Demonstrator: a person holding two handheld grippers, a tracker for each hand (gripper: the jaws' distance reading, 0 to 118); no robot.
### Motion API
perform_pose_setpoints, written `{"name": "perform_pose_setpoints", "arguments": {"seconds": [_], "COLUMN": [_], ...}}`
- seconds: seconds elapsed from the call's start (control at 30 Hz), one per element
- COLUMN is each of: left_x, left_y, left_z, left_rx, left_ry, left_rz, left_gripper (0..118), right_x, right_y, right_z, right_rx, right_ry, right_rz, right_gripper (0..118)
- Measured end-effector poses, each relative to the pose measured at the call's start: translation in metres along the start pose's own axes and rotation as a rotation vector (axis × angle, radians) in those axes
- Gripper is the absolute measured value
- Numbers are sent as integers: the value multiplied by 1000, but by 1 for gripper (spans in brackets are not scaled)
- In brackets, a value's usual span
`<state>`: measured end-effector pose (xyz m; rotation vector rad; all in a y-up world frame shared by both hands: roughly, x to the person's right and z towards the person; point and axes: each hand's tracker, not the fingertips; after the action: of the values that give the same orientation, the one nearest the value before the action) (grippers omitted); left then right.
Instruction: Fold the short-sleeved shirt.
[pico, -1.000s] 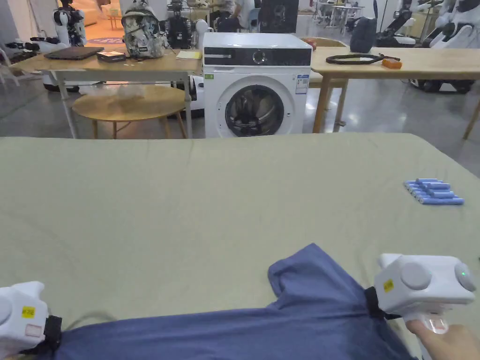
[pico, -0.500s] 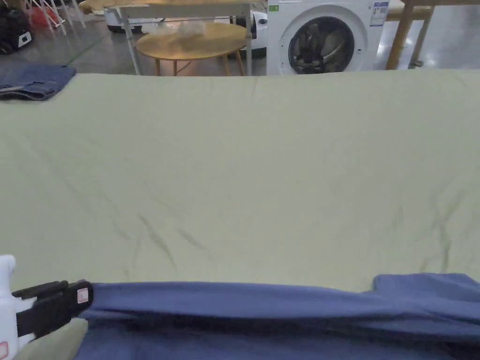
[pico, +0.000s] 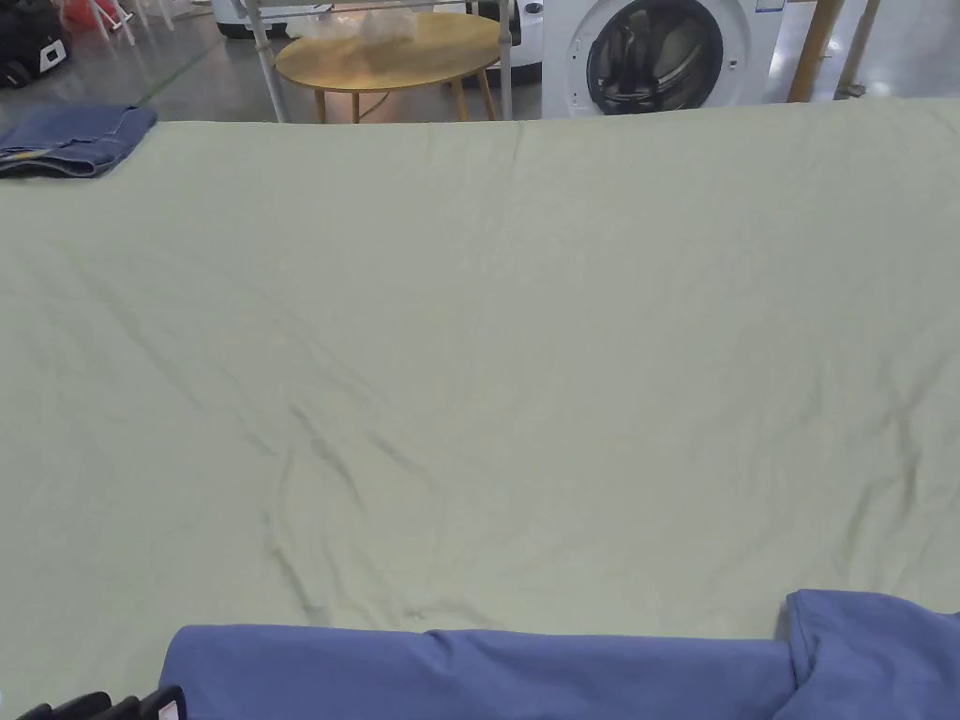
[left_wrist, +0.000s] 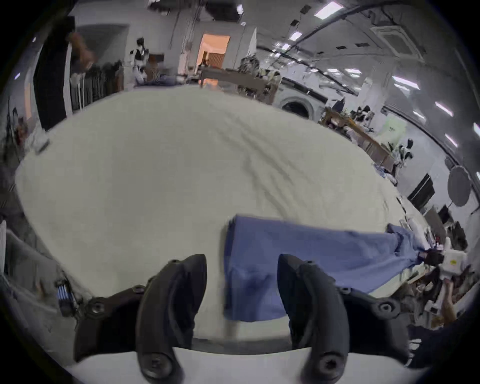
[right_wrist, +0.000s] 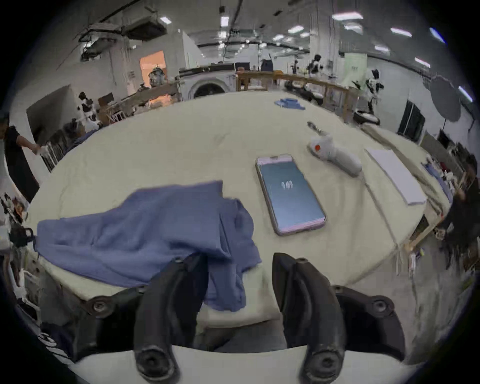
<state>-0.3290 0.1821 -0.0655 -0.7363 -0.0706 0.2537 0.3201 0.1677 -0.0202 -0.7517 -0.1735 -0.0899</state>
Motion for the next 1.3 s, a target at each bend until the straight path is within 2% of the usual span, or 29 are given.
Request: {"name": "perform_pose_setpoints", "arguments": {"seconds": [0.07,0.23,0.3,0.33,0.37,0.4,0.43,0.53,0.6,0.77,0.8,0.83,0.87,0.93,1.07,1.13,1.23,1.3], "left_x": [17,71,93,107,116,122,127,134,125,107,102,94,87,54,-30,-64,-96,-107], "left_y": [19,57,65,70,73,75,78,78,80,81,81,82,85,81,59,38,17,4], "left_z": [19,53,63,68,70,71,70,69,64,68,68,68,67,55,16,-10,-43,-66], "left_rx": [83,291,387,417,431,445,445,470,412,413,409,407,395,246,16,-115,-178,-204], "left_ry": [-11,-70,-101,-105,-123,-135,-168,-205,-234,-294,-304,-315,-318,-318,-427,-417,-348,-383], "left_rz": [-31,-119,-144,-155,-167,-169,-155,-120,-88,-25,-17,-5,7,103,276,372,443,470], "left_gripper": [56,55,52,45,31,4,0,0,0,0,10,35,43,59,67,67,66,66], "right_x": [-15,-45,-64,-71,-78,-84,-91,-104,-109,-106,-107,-104,-104,-100,-94,-93,-91,-90], "right_y": [16,62,82,88,93,97,101,107,109,109,109,108,108,103,93,89,86,85], "right_z": [19,43,48,49,50,50,50,48,48,46,45,43,42,41,34,32,32,32], "right_rx": [101,291,337,352,369,379,375,381,376,375,373,368,360,350,301,269,246,239], "right_ry": [10,113,158,185,213,223,221,207,225,256,256,257,259,277,303,298,305,306], "right_rz": [25,40,57,59,64,68,71,94,85,62,64,66,68,65,58,52,34,28], "right_gripper": [54,54,50,39,19,0,0,0,0,0,0,0,0,0,0,0,0,0]}}
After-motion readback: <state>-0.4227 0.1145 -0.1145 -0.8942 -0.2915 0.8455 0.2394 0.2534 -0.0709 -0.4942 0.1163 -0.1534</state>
